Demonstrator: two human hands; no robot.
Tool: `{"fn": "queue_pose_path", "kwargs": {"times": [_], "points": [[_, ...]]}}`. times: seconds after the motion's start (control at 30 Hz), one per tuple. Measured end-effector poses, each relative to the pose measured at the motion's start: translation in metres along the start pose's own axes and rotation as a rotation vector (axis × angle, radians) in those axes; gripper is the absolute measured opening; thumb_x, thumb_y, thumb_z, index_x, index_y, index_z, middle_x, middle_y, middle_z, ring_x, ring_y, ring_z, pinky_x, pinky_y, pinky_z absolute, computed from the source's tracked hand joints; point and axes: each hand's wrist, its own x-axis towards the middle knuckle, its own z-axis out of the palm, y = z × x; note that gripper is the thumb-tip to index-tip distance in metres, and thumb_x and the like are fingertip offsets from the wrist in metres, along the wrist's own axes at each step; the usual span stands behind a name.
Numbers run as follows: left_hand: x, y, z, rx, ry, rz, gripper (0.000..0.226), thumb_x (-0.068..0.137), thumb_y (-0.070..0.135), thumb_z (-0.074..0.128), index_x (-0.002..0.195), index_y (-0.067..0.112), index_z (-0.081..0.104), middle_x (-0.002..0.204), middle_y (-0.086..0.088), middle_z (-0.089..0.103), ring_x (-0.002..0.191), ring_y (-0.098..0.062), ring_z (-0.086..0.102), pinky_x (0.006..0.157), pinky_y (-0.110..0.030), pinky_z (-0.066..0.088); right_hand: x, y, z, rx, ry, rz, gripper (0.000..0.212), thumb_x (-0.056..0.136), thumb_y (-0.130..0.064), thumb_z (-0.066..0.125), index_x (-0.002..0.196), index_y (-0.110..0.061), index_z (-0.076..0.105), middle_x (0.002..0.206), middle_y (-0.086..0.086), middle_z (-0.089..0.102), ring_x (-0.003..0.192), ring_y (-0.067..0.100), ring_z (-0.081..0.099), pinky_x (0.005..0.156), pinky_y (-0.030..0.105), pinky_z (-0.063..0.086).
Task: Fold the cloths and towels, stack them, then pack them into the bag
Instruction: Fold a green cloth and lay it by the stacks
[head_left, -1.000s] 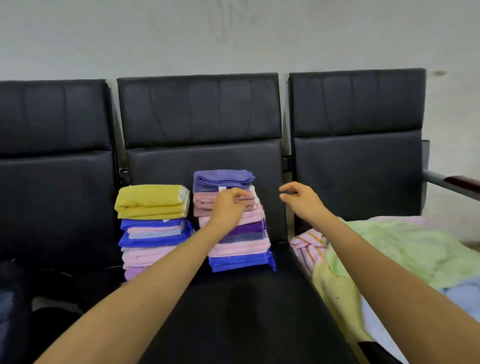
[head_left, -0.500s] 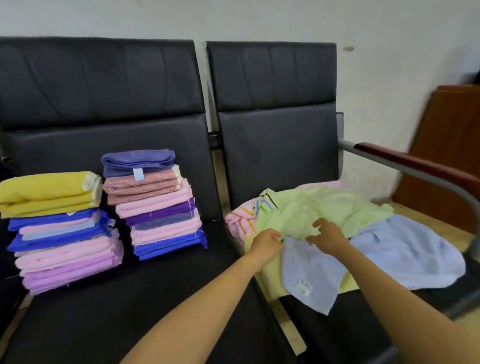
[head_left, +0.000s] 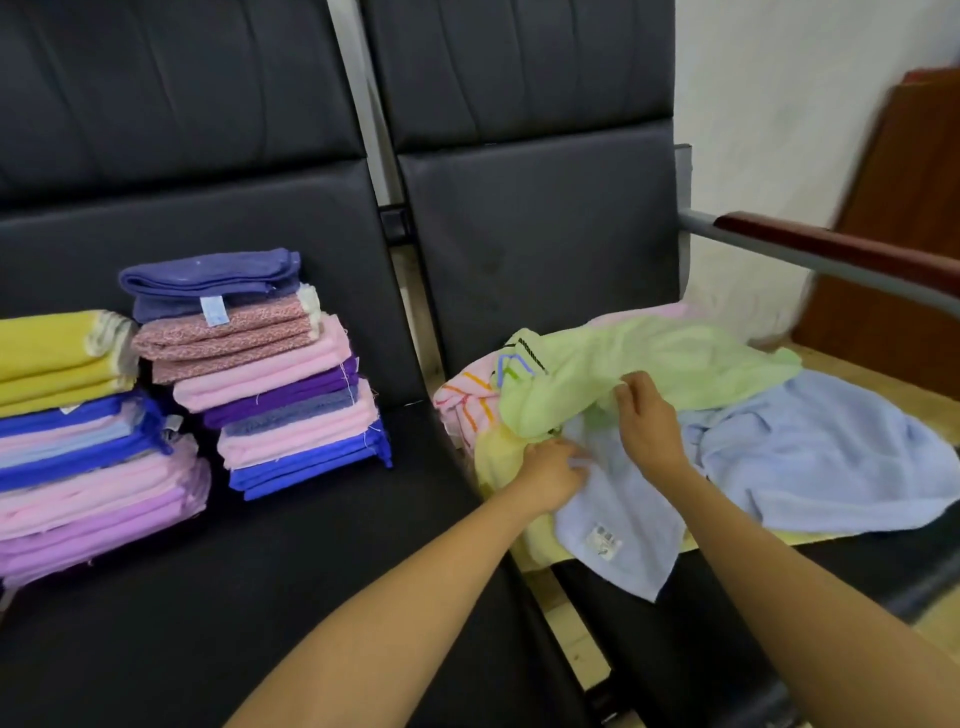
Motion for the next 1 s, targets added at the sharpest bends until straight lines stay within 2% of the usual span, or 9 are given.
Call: {"fn": "queue_pose_path", "kwargs": {"times": [0.13, 0.23, 0.33, 0.43, 0.57, 0.67, 0.77, 0.9, 1.0], "points": [[-0.009, 0.007, -0.018, -0.324, 0.384, -0.037, 0.092, 0.079, 0.028, 0.074, 0.148, 0.022, 0.014, 0.145, 0.001, 0.016, 0.130, -0.013, 0.022, 0.107, -0.028, 0.028, -0.004, -0.055, -0.014, 0.518, -0.100, 0.003, 0.022, 0.095, -0.009, 0.044, 0.075, -0.015, 0.049, 0.069, -0.005, 0.047, 0.068, 0.013, 0.042, 0.068, 0.029, 0.039], [-0.010, 0.015, -0.037, -0.405, 0.315, 0.023, 0.060, 0.085, 0.034, 0.067, 0.139, 0.027, 0.042, 0.149, -0.002, 0.031, 0.132, -0.021, 0.033, 0.108, -0.034, 0.034, -0.010, -0.087, -0.027, 0.734, -0.259, -0.034, 0.019, 0.090, -0.005, 0.047, 0.076, -0.015, 0.055, 0.072, -0.002, 0.055, 0.071, 0.013, 0.051, 0.065, 0.025, 0.045], [-0.018, 0.026, -0.061, -0.723, 0.305, -0.008, 0.038, 0.088, 0.032, 0.056, 0.125, 0.023, 0.056, 0.121, -0.004, 0.064, 0.112, -0.024, 0.061, 0.098, -0.045, 0.049, -0.021, -0.099, -0.036, 0.509, -0.377, -0.130, 0.028, 0.073, -0.016, 0.056, 0.101, -0.018, 0.057, 0.095, 0.003, 0.059, 0.087, 0.013, 0.055, 0.073, 0.023, 0.048], [-0.038, 0.033, -0.089, -0.861, 0.352, 0.045, 0.036, 0.090, 0.035, 0.056, 0.126, 0.029, 0.054, 0.117, -0.002, 0.066, 0.108, -0.021, 0.064, 0.093, -0.049, 0.052, -0.024, -0.090, -0.039, 0.089, -0.474, -0.154, 0.055, 0.075, -0.029, 0.068, 0.127, -0.022, 0.048, 0.120, 0.000, 0.053, 0.109, 0.017, 0.049, 0.092, 0.031, 0.045], [-0.080, 0.043, -0.134, -0.844, 0.436, 0.169, 0.031, 0.097, 0.029, 0.053, 0.128, 0.023, 0.052, 0.121, -0.001, 0.063, 0.112, -0.017, 0.061, 0.093, -0.035, 0.051, -0.040, -0.120, -0.032, -0.246, -0.470, -0.189, 0.038, 0.099, -0.029, 0.049, 0.133, -0.014, 0.050, 0.133, 0.009, 0.055, 0.122, 0.030, 0.049, 0.102, 0.034, 0.034], [-0.118, 0.048, -0.168, -0.831, 0.542, 0.208, 0.040, 0.091, 0.038, 0.057, 0.127, 0.022, 0.052, 0.122, -0.003, 0.062, 0.112, -0.019, 0.060, 0.095, -0.039, 0.051, -0.060, -0.174, -0.025, -0.021, -0.490, -0.211, 0.034, 0.101, -0.025, 0.044, 0.133, -0.013, 0.049, 0.132, 0.006, 0.054, 0.122, 0.024, 0.049, 0.096, 0.028, 0.035], [-0.164, 0.048, -0.207, -0.924, 0.634, 0.200, 0.018, 0.096, 0.027, 0.055, 0.114, 0.023, 0.055, 0.111, -0.003, 0.065, 0.105, -0.022, 0.063, 0.089, -0.039, 0.054, -0.084, -0.226, -0.008, 0.144, -0.552, -0.256, 0.034, 0.098, -0.022, 0.048, 0.131, -0.016, 0.051, 0.128, 0.003, 0.057, 0.117, 0.021, 0.053, 0.097, 0.031, 0.041], [-0.221, 0.035, -0.247, -0.878, 0.770, 0.220, 0.027, 0.095, 0.023, 0.057, 0.122, 0.018, 0.054, 0.109, 0.001, 0.066, 0.097, -0.013, 0.065, 0.076, -0.025, 0.057, -0.123, -0.271, 0.022, 0.610, -0.752, -0.093, 0.019, 0.097, -0.011, 0.050, 0.112, -0.020, 0.060, 0.109, 0.001, 0.067, 0.101, 0.018, 0.064, 0.092, 0.034, 0.050], [-0.250, 0.021, -0.260, -0.698, 0.839, 0.189, 0.030, 0.095, 0.023, 0.058, 0.122, 0.012, 0.053, 0.114, -0.004, 0.064, 0.103, -0.019, 0.063, 0.087, -0.034, 0.055, -0.145, -0.277, 0.048, 0.747, -0.908, 0.050, 0.021, 0.097, -0.012, 0.053, 0.115, -0.016, 0.061, 0.113, 0.007, 0.068, 0.106, 0.023, 0.065, 0.095, 0.038, 0.050]]}}
